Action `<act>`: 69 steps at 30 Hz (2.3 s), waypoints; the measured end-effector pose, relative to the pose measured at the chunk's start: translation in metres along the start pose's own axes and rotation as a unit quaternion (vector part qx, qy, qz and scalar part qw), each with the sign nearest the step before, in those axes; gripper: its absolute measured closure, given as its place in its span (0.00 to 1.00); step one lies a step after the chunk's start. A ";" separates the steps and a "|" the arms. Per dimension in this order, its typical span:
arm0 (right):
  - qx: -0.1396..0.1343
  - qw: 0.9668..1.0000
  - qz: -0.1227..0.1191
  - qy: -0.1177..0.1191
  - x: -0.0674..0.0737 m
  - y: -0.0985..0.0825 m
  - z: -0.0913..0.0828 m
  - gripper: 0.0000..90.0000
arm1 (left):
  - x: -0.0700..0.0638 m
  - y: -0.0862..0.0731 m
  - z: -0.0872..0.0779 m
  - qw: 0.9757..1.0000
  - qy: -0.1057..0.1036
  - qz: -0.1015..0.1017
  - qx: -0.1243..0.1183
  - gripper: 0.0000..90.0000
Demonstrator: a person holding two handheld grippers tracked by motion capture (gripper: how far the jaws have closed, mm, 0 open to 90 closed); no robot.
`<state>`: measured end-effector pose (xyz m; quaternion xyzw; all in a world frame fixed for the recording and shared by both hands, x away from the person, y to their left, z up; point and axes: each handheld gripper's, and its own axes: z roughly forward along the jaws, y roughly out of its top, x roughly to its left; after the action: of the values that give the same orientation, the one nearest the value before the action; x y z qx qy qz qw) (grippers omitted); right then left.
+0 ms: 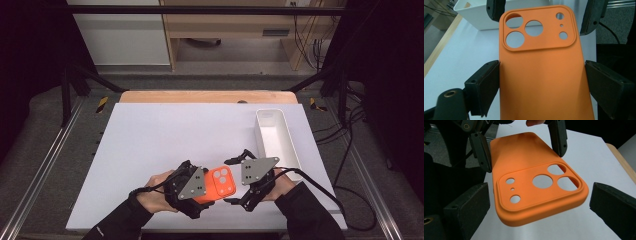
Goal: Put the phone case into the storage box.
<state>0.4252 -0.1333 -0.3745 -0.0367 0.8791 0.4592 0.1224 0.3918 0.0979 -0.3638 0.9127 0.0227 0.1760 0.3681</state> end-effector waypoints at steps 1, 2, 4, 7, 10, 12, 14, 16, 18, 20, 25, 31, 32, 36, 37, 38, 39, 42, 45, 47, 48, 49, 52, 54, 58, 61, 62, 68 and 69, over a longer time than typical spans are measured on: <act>0.000 1.000 -0.001 0.000 0.000 0.000 0.000 0.04 | 0.000 0.000 0.000 1.000 0.000 0.003 0.001 0.16; -0.003 1.000 -0.001 0.001 0.000 0.000 0.001 0.05 | -0.001 0.000 0.000 1.000 0.000 0.004 0.001 0.16; -0.004 1.000 -0.004 0.005 0.000 0.000 0.001 0.05 | -0.001 0.001 0.000 1.000 -0.003 0.005 0.001 0.16; -0.003 1.000 -0.006 0.010 0.000 0.000 0.002 0.06 | -0.001 0.002 0.001 1.000 -0.009 0.008 0.000 0.16; -0.005 1.000 -0.010 0.017 0.002 0.000 0.003 0.08 | -0.001 0.003 0.001 1.000 -0.014 0.011 -0.002 0.16; -0.005 1.000 -0.012 0.019 0.002 0.000 0.004 0.08 | -0.001 0.003 0.002 1.000 -0.017 0.011 -0.003 0.16; -0.006 1.000 -0.013 0.021 0.002 0.000 0.004 0.09 | -0.001 0.004 0.002 1.000 -0.020 0.014 -0.003 0.16; -0.009 1.000 -0.014 0.027 0.002 0.000 0.004 0.10 | -0.001 0.003 0.002 1.000 -0.022 0.015 -0.005 0.16; -0.015 0.999 -0.015 0.032 0.003 0.000 0.004 0.12 | -0.001 0.003 0.002 1.000 -0.025 0.016 -0.007 0.16; -0.019 0.999 -0.017 0.036 0.003 0.000 0.003 0.14 | 0.000 0.002 0.001 0.999 -0.029 0.017 -0.011 0.16; -0.027 0.999 -0.018 0.043 0.003 0.001 0.001 0.15 | 0.002 0.001 0.000 0.999 -0.039 0.012 -0.020 0.16; -0.026 0.998 -0.006 0.053 0.001 0.000 0.001 0.16 | 0.004 0.000 0.002 0.999 -0.050 0.004 -0.018 0.16; -0.025 0.998 -0.003 0.055 0.001 0.000 0.001 0.17 | 0.004 -0.001 0.003 0.999 -0.051 0.005 -0.015 0.16; -0.020 0.998 0.008 0.061 0.000 0.000 0.003 0.17 | 0.005 -0.002 0.005 0.998 -0.055 0.000 -0.009 0.16; -0.018 0.998 0.009 0.061 0.000 0.000 0.003 0.17 | 0.005 -0.002 0.006 0.998 -0.057 -0.001 -0.008 0.16; -0.017 0.998 0.013 0.062 0.000 0.000 0.004 0.17 | 0.005 -0.003 0.007 0.998 -0.059 -0.003 -0.008 0.16; -0.017 0.998 0.015 0.063 0.000 0.000 0.004 0.17 | 0.006 -0.003 0.007 0.998 -0.060 -0.006 -0.008 0.16; -0.014 0.997 0.025 0.067 0.000 0.000 0.004 0.18 | 0.006 -0.004 0.008 0.998 -0.065 -0.012 -0.009 0.16; -0.013 0.997 0.028 0.067 -0.001 0.000 0.005 0.18 | 0.007 -0.005 0.009 0.998 -0.066 -0.013 -0.007 0.16; -0.015 0.997 0.032 0.066 -0.001 0.000 0.004 0.18 | 0.008 -0.005 0.010 0.997 -0.069 -0.015 -0.007 0.16; -0.015 0.997 0.032 0.066 -0.001 0.000 0.004 0.18 | 0.008 -0.005 0.010 0.998 -0.069 -0.016 -0.006 0.16; -0.014 0.997 0.032 0.065 -0.001 0.000 0.004 0.18 | 0.008 -0.005 0.010 0.997 -0.070 -0.016 -0.006 0.16; -0.013 0.997 0.034 0.064 0.000 0.000 0.004 0.18 | 0.008 -0.004 0.011 0.997 -0.071 -0.015 -0.004 0.16; -0.013 0.997 0.037 0.064 0.000 0.001 0.004 0.18 | 0.008 -0.004 0.011 0.997 -0.073 -0.017 -0.004 0.16; -0.011 0.997 0.041 0.063 -0.001 0.001 0.004 0.18 | 0.008 -0.005 0.012 0.997 -0.074 -0.020 -0.003 0.16; -0.010 0.997 0.046 0.064 -0.001 0.001 0.003 0.18 | 0.007 -0.007 0.013 0.997 -0.075 -0.024 0.002 0.14; -0.010 0.997 0.048 0.062 -0.001 0.001 0.003 0.18 | 0.007 -0.008 0.013 0.997 -0.078 -0.025 0.005 0.13; -0.003 0.997 0.056 0.048 -0.004 0.002 -0.001 0.19 | 0.009 -0.016 0.009 0.997 -0.060 -0.053 -0.001 0.02; -0.001 0.997 0.057 0.047 -0.004 0.002 -0.001 0.19 | 0.010 -0.019 0.008 0.996 -0.060 -0.061 -0.006 0.01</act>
<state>0.4290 -0.1332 -0.3716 -0.0077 0.8841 0.4640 0.0548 0.4059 0.1077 -0.3788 0.9164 0.0552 0.0986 0.3840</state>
